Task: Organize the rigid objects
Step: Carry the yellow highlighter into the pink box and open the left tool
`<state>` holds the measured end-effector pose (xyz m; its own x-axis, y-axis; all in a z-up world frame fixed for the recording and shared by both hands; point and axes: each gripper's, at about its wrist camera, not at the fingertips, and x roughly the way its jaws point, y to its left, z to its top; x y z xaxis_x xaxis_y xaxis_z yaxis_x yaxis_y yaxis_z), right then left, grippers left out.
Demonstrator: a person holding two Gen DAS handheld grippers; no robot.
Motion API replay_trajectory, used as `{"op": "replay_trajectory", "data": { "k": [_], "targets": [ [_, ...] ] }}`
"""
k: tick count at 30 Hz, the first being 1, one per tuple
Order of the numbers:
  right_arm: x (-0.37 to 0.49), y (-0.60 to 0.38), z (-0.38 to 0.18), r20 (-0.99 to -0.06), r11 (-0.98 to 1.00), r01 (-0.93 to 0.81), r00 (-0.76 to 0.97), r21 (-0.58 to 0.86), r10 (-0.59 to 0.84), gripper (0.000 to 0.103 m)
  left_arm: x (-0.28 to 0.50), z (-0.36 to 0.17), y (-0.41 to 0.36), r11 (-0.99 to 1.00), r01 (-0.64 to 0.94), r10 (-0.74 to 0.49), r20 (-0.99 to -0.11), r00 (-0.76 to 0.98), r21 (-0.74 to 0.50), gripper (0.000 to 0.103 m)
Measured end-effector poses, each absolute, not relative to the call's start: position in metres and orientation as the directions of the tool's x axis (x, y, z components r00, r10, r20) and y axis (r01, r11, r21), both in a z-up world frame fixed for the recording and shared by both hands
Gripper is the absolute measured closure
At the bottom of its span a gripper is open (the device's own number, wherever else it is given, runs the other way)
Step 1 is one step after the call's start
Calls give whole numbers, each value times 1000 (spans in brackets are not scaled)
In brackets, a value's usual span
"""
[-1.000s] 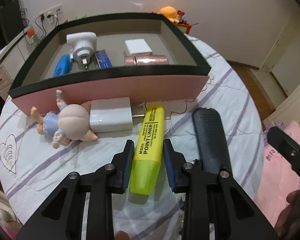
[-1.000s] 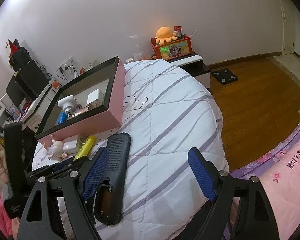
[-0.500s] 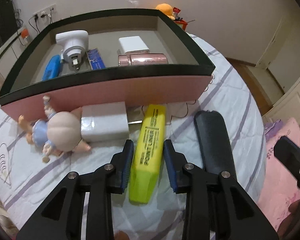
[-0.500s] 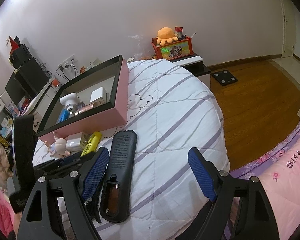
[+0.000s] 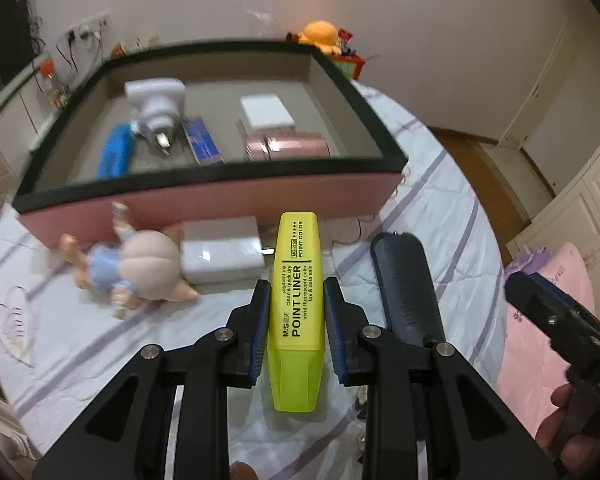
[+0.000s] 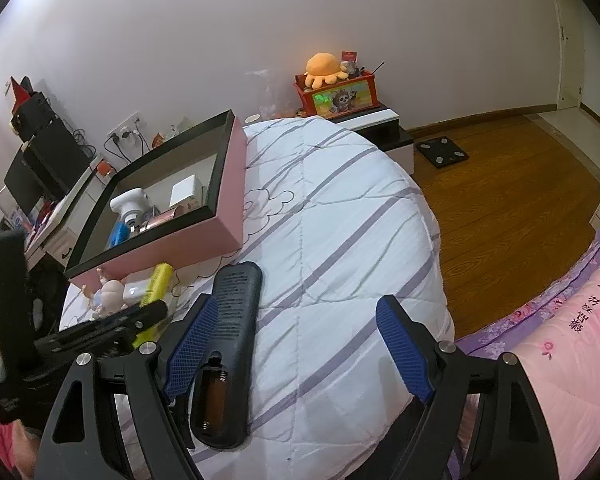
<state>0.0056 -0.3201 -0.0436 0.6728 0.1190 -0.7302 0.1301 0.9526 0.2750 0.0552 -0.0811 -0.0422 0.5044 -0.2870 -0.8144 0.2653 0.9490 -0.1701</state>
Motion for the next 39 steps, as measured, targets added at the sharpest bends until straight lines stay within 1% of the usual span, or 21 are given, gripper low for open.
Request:
{"op": "replay_trajectory", "data": {
  "k": [5, 9, 13, 20, 25, 31, 32, 33, 34, 35, 39],
  "targets": [
    [9, -312, -38, -723, 956, 113, 679, 272, 125, 20, 50, -9, -63, 956, 248, -276, -766, 581, -157, 77],
    [18, -301, -33, -718, 959, 86, 682, 268, 140, 20, 69, 11, -46, 967, 214, -247, -741, 625, -142, 77],
    [34, -285, -28, -713, 965, 47, 684, 259, 158, 20, 97, 17, -34, 978, 171, -204, -732, 650, -120, 77],
    [75, -258, -30, -726, 972, -1, 665, 236, 177, 20, 145, 8, -13, 988, 120, -149, -736, 661, -92, 77],
    [103, -245, -38, -744, 975, -12, 644, 223, 178, 20, 177, -13, 0, 992, 98, -128, -758, 640, -85, 77],
    [121, -235, -45, -757, 977, -23, 628, 210, 178, 20, 195, -37, 4, 993, 81, -113, -790, 602, -80, 76],
    [122, -234, -45, -758, 977, -22, 628, 210, 177, 20, 196, -39, 4, 995, 76, -103, -792, 601, -71, 67],
    [122, -234, -45, -758, 978, -22, 628, 208, 175, 20, 196, -40, 5, 996, 68, -90, -794, 602, -62, 39],
    [122, -233, -44, -759, 979, -21, 628, 203, 171, 20, 196, -40, 7, 996, 66, -92, -790, 606, -65, 22],
    [121, -232, -44, -760, 980, -20, 627, 199, 167, 20, 193, -38, 8, 995, 64, -97, -781, 617, -73, 0],
    [114, -231, -38, -754, 980, -21, 636, 196, 164, 20, 177, -19, 12, 995, 64, -102, -732, 674, -80, 0]
  ]
}}
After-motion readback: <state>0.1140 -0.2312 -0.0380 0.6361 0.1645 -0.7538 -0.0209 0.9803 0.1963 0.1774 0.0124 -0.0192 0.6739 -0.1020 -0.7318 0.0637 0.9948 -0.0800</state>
